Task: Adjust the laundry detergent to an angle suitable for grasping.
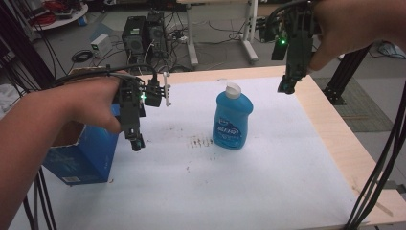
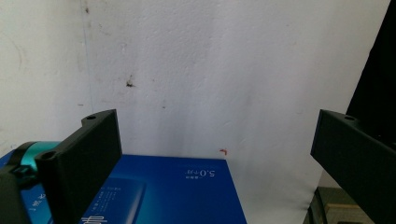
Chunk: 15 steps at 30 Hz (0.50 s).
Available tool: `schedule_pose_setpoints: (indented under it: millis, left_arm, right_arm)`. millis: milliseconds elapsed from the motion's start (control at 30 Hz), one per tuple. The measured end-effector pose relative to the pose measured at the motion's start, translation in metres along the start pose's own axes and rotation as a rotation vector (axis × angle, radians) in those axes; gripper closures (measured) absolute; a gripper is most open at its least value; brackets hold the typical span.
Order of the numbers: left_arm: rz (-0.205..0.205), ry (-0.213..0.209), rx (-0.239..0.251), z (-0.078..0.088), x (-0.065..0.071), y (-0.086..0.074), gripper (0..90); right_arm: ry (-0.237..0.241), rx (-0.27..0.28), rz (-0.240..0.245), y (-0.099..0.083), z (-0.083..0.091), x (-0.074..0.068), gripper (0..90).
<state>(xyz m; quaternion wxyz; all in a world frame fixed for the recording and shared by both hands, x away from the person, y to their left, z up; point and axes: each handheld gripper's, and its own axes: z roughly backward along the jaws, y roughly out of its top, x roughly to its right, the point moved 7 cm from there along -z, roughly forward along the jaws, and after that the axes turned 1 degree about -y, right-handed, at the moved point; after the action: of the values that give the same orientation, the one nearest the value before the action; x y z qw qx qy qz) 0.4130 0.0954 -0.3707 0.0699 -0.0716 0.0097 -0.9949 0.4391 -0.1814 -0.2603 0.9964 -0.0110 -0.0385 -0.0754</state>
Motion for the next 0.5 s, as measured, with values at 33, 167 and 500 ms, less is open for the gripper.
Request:
schedule_pose_setpoints:
  millis: [33,167,500]
  left_arm:
    - [0.000,0.000,0.000,0.0000,0.0000,0.0000,1.7]
    - [-0.003,0.000,-0.005,-0.0010,-0.0004,0.0012,1.8]
    - [-0.005,0.002,-0.005,-0.0006,0.0015,0.0047,1.7]
  right_arm:
    - [0.000,0.000,0.000,0.0000,0.0000,0.0000,2.5]
    - [-0.003,-0.007,-0.011,-0.0022,0.0009,-0.0009,2.4]
    - [-0.006,-0.010,-0.025,-0.0083,0.0030,-0.0032,2.4]
